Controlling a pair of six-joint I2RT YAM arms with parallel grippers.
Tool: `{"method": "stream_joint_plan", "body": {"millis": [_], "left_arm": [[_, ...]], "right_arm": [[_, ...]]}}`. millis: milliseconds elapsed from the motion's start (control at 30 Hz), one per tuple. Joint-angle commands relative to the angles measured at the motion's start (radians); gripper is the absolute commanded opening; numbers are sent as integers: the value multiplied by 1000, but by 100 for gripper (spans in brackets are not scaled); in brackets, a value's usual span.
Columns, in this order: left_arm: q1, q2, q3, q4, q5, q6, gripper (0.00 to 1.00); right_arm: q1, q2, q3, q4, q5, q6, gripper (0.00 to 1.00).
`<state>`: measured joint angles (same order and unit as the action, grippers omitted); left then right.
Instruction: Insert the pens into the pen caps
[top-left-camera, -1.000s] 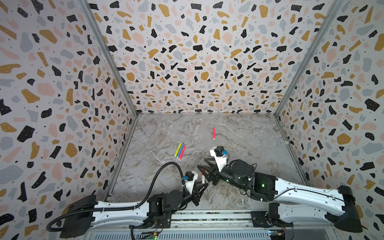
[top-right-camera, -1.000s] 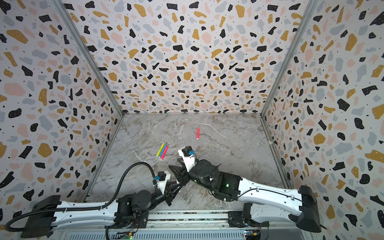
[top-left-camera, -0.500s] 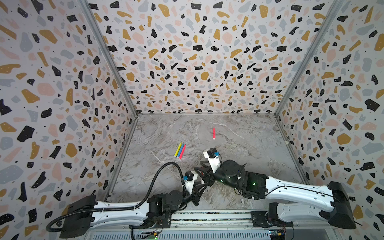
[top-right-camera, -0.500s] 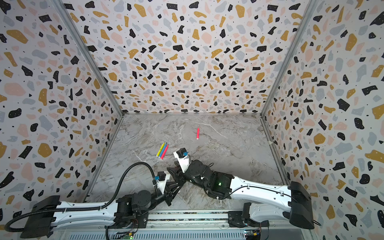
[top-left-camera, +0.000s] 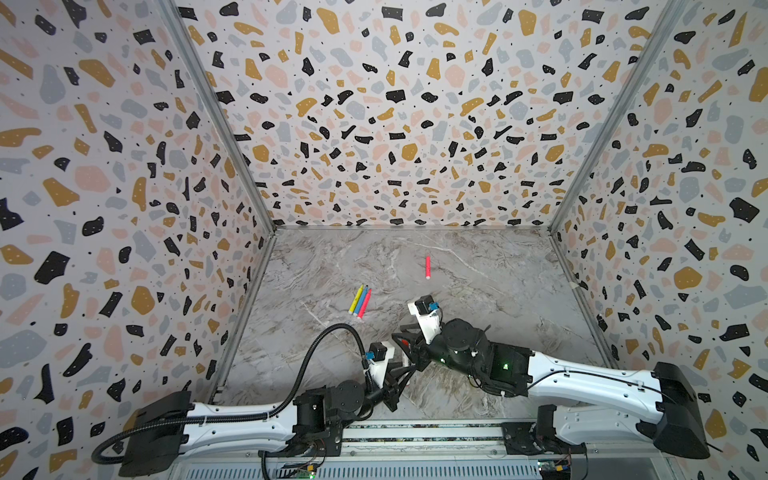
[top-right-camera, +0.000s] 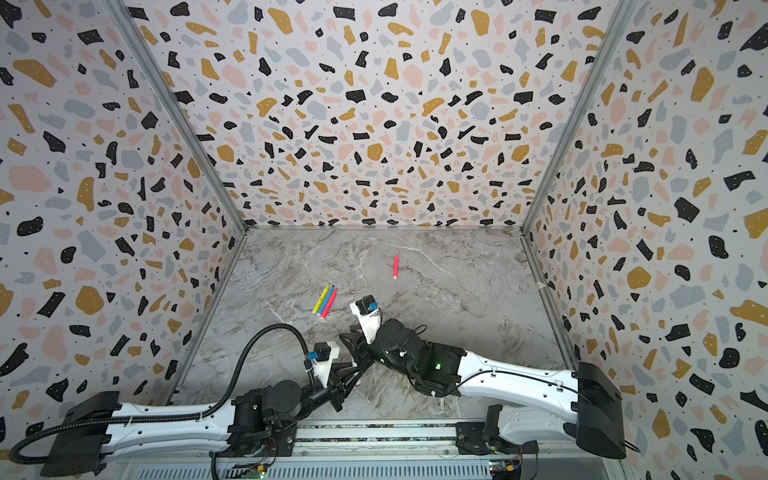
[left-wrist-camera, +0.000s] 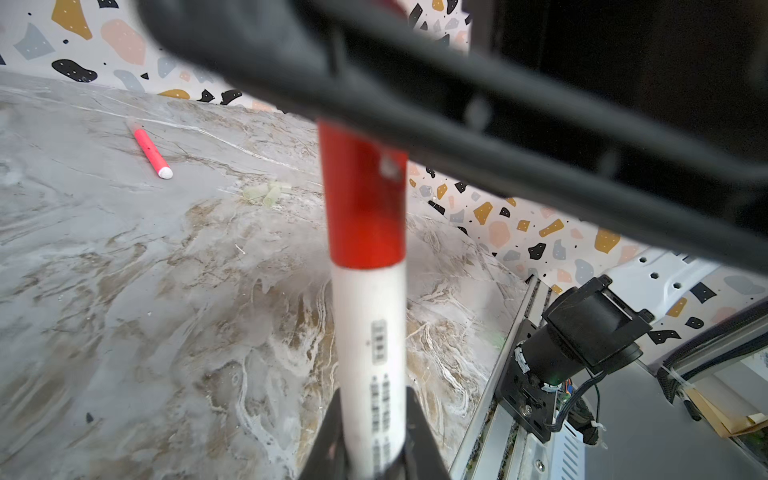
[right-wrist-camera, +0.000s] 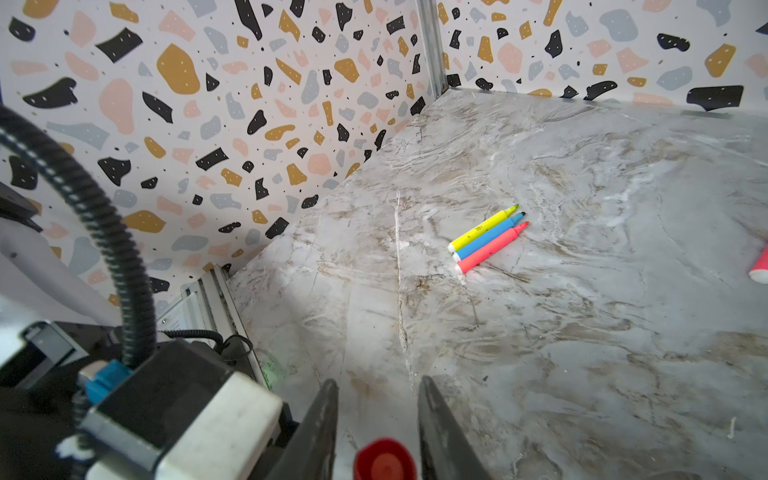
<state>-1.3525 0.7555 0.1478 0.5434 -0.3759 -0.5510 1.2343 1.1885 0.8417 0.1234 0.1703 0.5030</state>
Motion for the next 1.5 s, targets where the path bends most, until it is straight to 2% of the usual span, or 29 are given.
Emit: {"method": "stream_joint_plan", "body": {"millis": [0,100,200,400,500,633,800,833,933,967,1000,1200,1467], "left_arm": [[-1,-17,10,56,-9,6,0],[0,-33,13,51,-9,6,0],[0,-69,6,64,-15,-1,0],[0,-181,7,52,-55,-4,0],[0,-187,29,25,-65,13,0],[1,-152,48,29,-56,20,0],[1,-97,44,36,-49,22,0],[1,-76,42,28,-52,22,0],[1,12,40,12,-20,6,0],[0,42,40,22,2,-3,0],[1,70,34,43,26,-15,0],[0,123,5,151,68,-42,0],[0,122,34,148,71,-10,0]], "right_arm": [[-4,1,-21,-12,-31,20,17],[-4,-12,-74,21,-54,52,0],[4,-26,-155,81,-75,103,0],[65,-13,-279,121,-15,209,0],[105,10,-302,125,6,243,0],[116,15,-287,106,19,237,0],[91,-58,-193,-1,54,154,0],[78,-80,-174,-20,54,137,3],[45,-184,-146,-36,48,74,41],[36,-225,-152,-19,38,60,51],[25,-265,-165,-3,25,51,56],[-38,-365,-263,-5,-41,95,58],[-37,-314,-351,96,-156,140,52]]}}
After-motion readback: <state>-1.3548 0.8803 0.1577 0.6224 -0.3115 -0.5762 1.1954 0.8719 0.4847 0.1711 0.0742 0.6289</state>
